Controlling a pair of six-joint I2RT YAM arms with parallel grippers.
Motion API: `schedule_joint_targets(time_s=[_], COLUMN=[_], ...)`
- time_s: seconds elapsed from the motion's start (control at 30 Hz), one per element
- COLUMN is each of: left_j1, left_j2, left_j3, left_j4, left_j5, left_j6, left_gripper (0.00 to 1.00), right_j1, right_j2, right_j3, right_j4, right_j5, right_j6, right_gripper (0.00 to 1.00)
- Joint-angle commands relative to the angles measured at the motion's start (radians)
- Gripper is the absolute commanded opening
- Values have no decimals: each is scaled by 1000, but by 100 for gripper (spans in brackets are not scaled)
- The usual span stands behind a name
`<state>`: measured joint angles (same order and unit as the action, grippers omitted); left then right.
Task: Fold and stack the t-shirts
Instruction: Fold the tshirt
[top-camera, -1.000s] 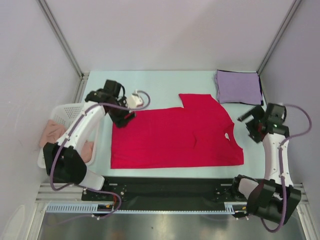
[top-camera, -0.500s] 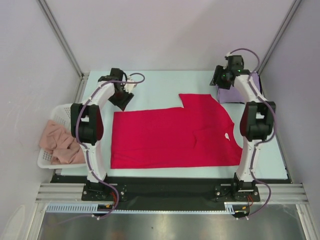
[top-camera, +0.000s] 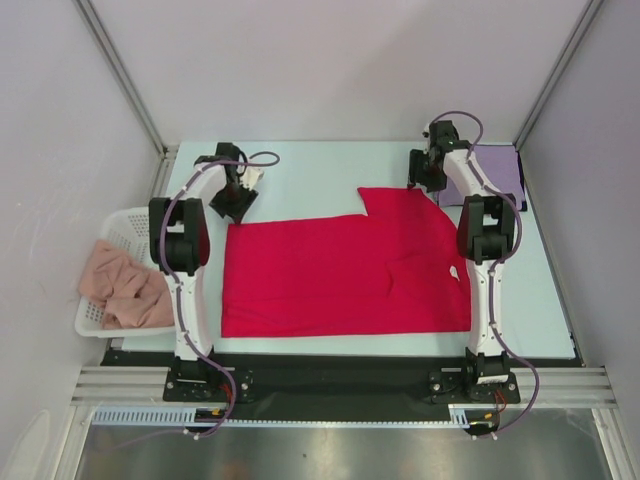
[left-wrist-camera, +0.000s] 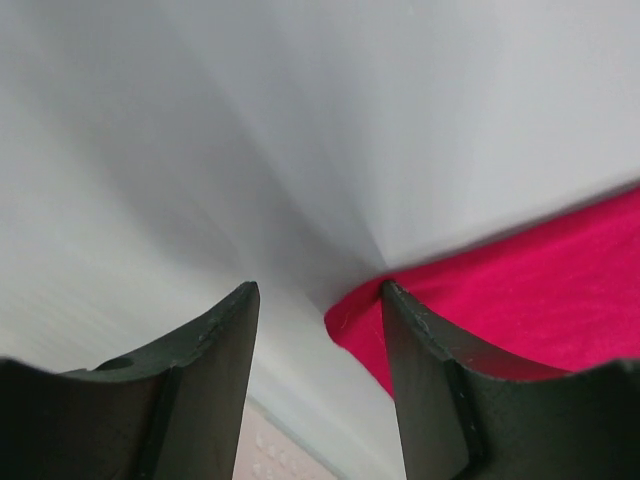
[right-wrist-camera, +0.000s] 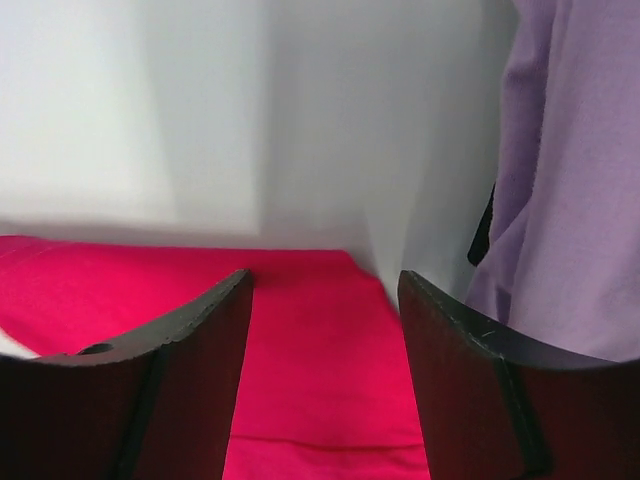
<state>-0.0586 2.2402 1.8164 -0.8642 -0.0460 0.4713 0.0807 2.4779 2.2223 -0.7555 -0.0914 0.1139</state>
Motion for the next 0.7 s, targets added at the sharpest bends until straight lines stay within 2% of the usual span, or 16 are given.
schedule_joint_targets(time_s=[0.0, 0.1, 0.2, 0.37, 0.43, 0.47, 0.53, 0.57, 0.6, 0.67], left_j1=[6, 6, 6, 8, 13, 14, 19, 20, 20, 20], left_j2=[19, 18, 16, -20, -43, -48, -51, -51, -53, -77], left_j3=[52, 26, 9, -26, -40, -43, -45, -46, -48, -68], left_j4=[-24, -25, -58, -110, -101, -98, -96, -102, -110, -110], left_j5=[38, 66, 119, 170, 166, 158, 147, 147, 152, 175], left_j6=[-8, -2, 13, 44, 53, 53, 58, 61, 69, 72], left_gripper=[57, 55, 43, 44, 45, 43, 35, 30, 17, 3], right_j1=[-1, 2, 2, 2, 2, 1, 2, 2, 4, 7], right_j2=[36, 44, 36, 1, -11, -13, -26, -37, -48, -97], right_j3=[53, 33, 22, -16, -18, -15, -9, -10, -16, -54], right_j4=[-36, -41, -42, -22, -12, -11, -16, -18, -18, -15], right_j5=[13, -5, -33, -61, -59, -59, -59, -60, -59, -44], right_j6=[-34, -34, -25, -8, -6, -5, -3, 3, 1, 1], right_gripper=[65, 57, 45, 36, 28, 17, 3, 0, 0, 0])
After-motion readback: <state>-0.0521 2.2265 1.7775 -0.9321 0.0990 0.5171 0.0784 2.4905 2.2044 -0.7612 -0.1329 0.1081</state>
